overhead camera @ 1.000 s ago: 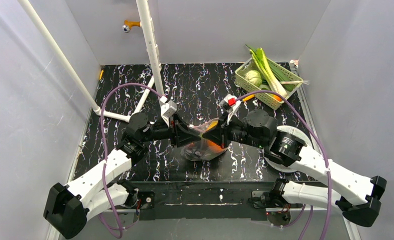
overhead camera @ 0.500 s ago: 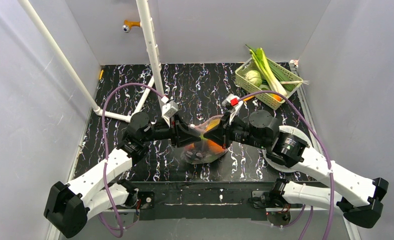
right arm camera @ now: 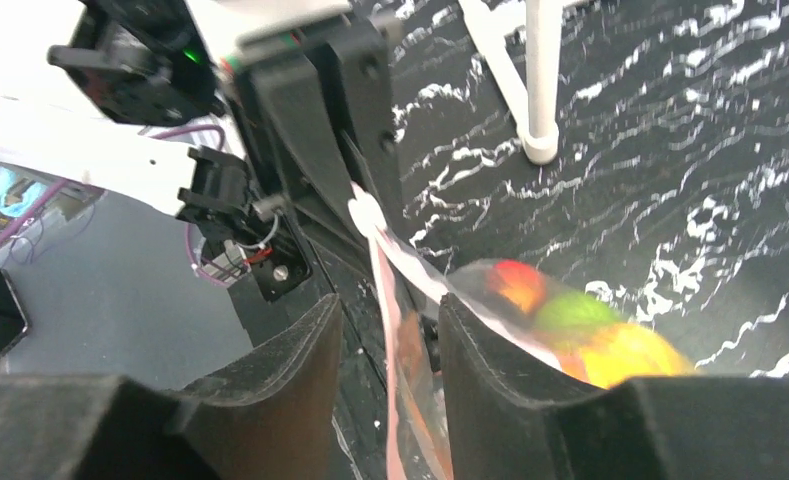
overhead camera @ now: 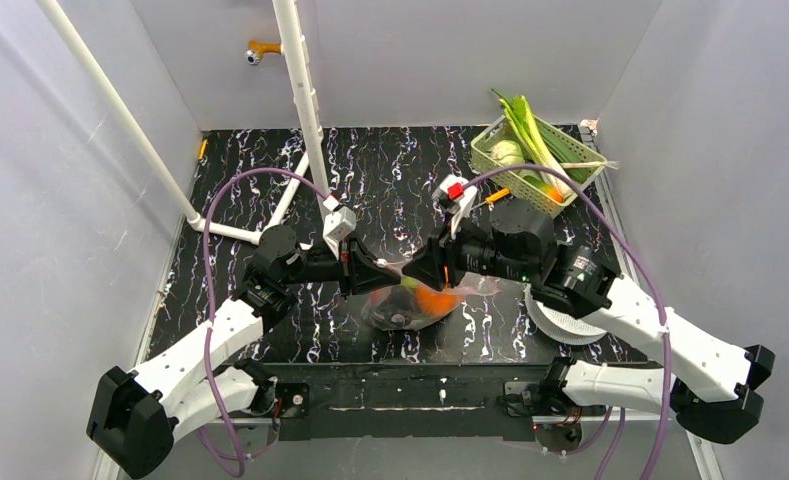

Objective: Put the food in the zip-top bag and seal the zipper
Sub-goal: Zip the zipper food storage bag at the center of the board.

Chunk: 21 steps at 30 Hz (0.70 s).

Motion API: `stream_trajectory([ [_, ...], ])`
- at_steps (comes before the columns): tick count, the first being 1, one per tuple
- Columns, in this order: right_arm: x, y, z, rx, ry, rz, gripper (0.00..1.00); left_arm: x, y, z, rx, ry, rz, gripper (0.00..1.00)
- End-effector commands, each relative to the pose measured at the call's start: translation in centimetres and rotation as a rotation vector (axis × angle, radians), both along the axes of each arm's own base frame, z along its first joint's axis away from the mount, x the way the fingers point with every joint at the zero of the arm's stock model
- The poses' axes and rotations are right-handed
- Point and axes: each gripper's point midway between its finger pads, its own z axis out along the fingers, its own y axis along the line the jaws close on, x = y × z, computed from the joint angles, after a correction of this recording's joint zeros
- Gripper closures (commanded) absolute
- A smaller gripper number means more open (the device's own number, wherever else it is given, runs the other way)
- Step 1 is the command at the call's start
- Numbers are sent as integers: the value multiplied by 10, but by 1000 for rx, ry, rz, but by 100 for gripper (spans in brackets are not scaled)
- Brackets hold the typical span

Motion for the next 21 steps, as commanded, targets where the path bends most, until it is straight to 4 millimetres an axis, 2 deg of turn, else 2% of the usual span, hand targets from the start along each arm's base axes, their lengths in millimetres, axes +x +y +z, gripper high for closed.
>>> stream_trajectory([
  [1,-8,3,38,-3,-89,98,48,-8,2,21,-39,-77,-43,100],
  [7,-9,29,40,-24,-92,203,46,-7,2,19,-31,-73,-35,100],
  [14,-8,44,32,-18,-101,258,46,-7,3,20,-31,-74,-35,100],
  [16,-5,46,30,-23,-106,255,49,-8,3,21,-34,-76,-37,100],
  [19,-1,49,26,-36,-109,250,58,-9,3,22,-36,-77,-36,100],
  [21,2,50,22,-53,-105,239,59,-9,4,22,-37,-80,-35,100],
])
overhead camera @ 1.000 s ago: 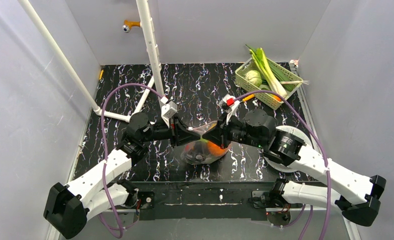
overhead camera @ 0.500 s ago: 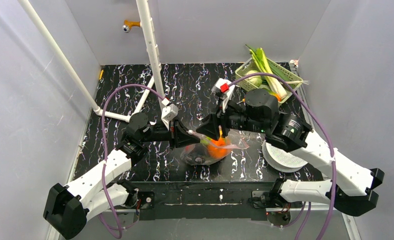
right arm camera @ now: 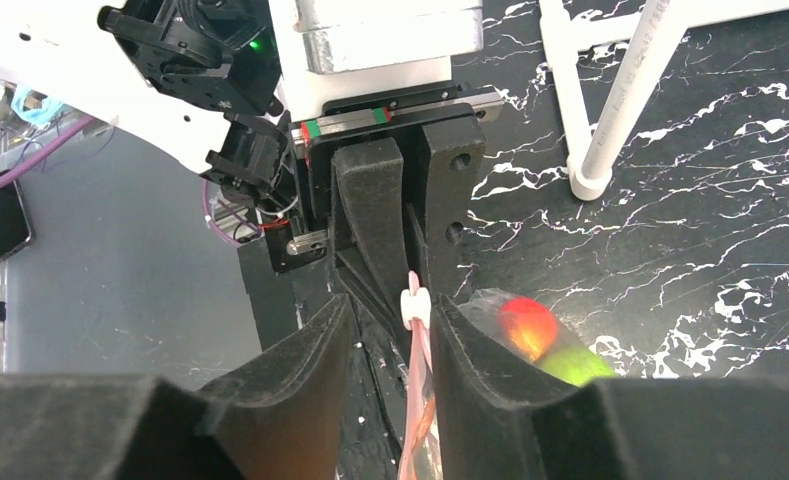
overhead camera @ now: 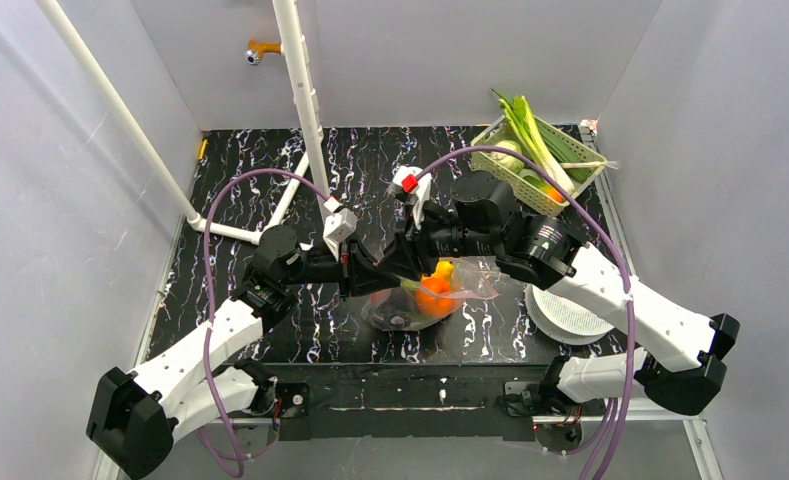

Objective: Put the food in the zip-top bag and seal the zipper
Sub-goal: Zip the zipper food storage bag at the center of the board.

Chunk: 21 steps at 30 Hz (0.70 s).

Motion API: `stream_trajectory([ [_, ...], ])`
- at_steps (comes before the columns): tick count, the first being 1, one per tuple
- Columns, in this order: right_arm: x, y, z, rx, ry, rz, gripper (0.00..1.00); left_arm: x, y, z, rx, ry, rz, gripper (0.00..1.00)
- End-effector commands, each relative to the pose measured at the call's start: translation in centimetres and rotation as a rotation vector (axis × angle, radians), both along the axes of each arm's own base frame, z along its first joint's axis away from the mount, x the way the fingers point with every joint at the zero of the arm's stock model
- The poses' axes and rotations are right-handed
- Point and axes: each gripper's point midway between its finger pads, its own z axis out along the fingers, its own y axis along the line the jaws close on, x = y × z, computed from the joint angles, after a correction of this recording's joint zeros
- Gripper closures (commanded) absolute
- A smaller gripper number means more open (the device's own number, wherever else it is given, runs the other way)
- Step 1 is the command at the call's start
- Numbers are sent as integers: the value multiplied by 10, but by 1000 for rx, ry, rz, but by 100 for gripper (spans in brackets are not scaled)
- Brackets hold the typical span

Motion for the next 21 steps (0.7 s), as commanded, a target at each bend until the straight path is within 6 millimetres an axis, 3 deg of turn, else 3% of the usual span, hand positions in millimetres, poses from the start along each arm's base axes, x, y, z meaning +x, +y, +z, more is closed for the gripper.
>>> stream_trajectory([
  [1,6,7,7,17,-41,7,59,-5,3,24,-45,-82,-13,100],
  [7,5,13,-1,3,-26,29,59,-4,3,24,-43,-79,-6,100],
  [11,6,13,-4,-4,-26,25,68,-3,4,23,-41,-80,-4,100],
  [21,5,11,-8,-3,-24,25,71,-3,3,22,-37,-76,-2,100],
])
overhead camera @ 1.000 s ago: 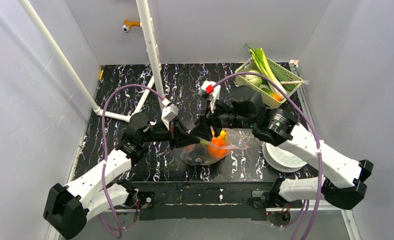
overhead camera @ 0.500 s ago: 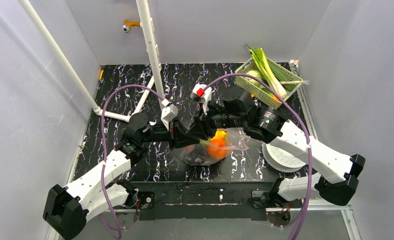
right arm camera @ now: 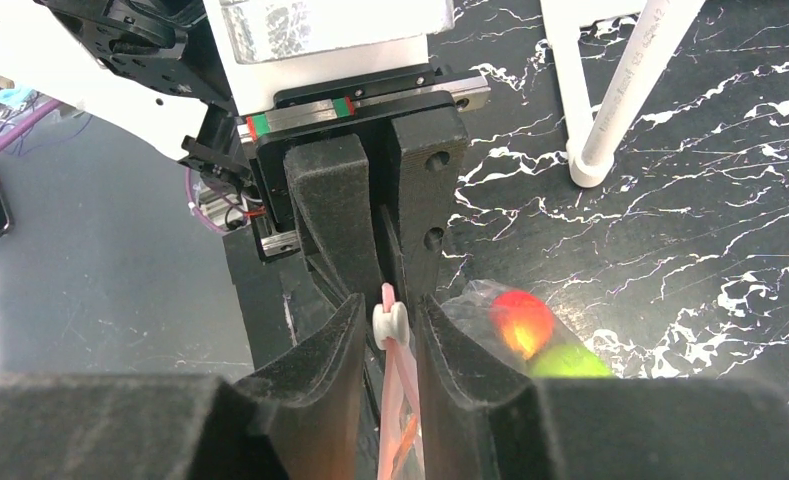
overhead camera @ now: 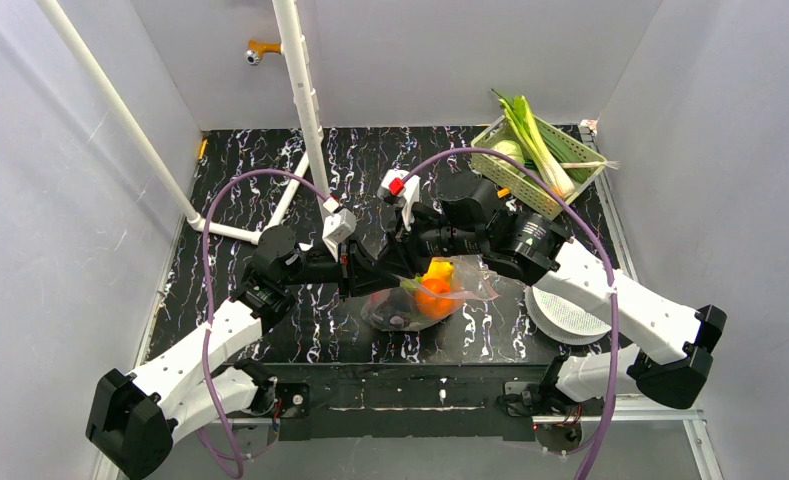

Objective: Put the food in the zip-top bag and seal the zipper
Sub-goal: Zip the zipper food storage bag at the center of the board.

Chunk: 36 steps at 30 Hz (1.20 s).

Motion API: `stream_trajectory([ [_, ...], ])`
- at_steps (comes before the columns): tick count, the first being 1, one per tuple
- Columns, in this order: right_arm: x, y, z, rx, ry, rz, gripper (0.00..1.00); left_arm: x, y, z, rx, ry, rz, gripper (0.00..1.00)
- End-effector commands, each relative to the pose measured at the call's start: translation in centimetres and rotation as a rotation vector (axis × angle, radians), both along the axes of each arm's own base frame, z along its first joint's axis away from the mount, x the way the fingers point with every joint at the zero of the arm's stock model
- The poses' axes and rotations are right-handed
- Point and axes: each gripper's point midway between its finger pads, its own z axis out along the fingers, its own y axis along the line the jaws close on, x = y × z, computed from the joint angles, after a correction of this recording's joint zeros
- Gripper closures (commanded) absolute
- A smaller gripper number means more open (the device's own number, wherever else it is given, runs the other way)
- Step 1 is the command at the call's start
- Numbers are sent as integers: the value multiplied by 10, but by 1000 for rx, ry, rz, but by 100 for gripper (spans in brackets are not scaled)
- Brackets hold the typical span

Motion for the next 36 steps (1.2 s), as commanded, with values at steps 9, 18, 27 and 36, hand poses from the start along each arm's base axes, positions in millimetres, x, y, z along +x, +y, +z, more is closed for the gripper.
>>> stream_trajectory([
  [9,3,-7,8,39,-66,-18,99,8,5,18,-15,-77,66,100],
  [18,12,-58,4,16,-188,-146,99,11,12,17,-5,-121,116,100],
  [27,4,-101,-5,-21,-203,-225,99,22,16,14,6,-120,158,100],
  [36,-8,-153,-7,2,-228,-344,99,50,38,14,50,-173,363,100],
])
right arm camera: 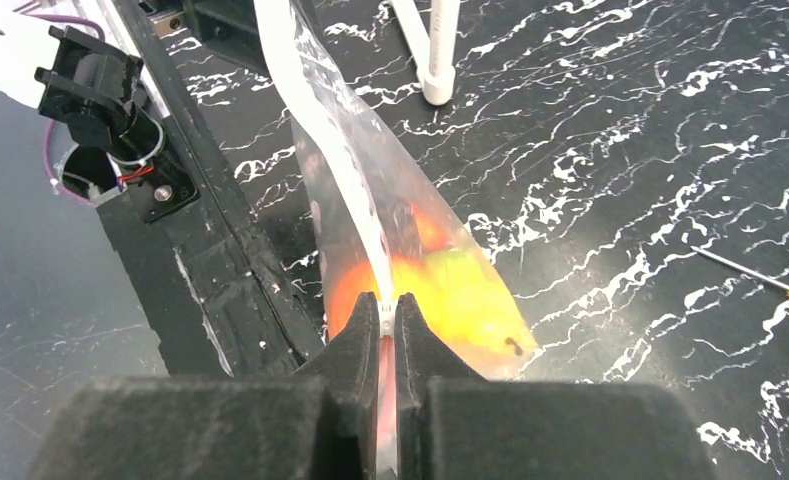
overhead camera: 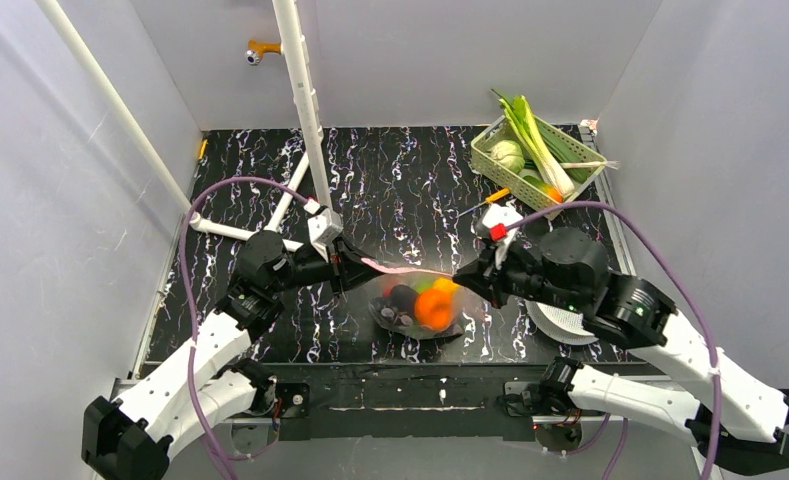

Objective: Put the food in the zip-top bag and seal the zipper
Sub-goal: Zip the zipper food storage bag at the center of the board.

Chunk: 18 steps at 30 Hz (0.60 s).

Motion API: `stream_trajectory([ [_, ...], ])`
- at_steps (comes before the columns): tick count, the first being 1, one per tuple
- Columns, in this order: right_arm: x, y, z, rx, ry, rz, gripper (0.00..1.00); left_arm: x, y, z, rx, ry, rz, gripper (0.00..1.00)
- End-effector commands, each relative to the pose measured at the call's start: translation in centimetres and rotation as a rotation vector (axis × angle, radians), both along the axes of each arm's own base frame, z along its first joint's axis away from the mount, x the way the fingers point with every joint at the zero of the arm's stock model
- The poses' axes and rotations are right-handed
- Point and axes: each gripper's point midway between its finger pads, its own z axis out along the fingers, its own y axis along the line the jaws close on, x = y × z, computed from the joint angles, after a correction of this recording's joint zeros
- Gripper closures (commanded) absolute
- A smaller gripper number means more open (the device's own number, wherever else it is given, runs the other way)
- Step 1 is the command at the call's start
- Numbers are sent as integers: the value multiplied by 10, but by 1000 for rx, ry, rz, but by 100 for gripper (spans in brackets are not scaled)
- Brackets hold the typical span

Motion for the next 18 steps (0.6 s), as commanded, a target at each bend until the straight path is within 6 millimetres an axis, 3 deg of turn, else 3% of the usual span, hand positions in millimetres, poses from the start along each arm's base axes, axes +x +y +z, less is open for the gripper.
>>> stream_trajectory([
  [1,2,-33,7,20,-44,-112,99,28,23,11,19,-84,196,100],
  [8,-3,-56,1,-10,-34,-166,99,39,42,13,44,-149,319,100],
  [18,-10,-68,-1,-3,-5,-185,98,38,41,9,69,-146,305,100],
])
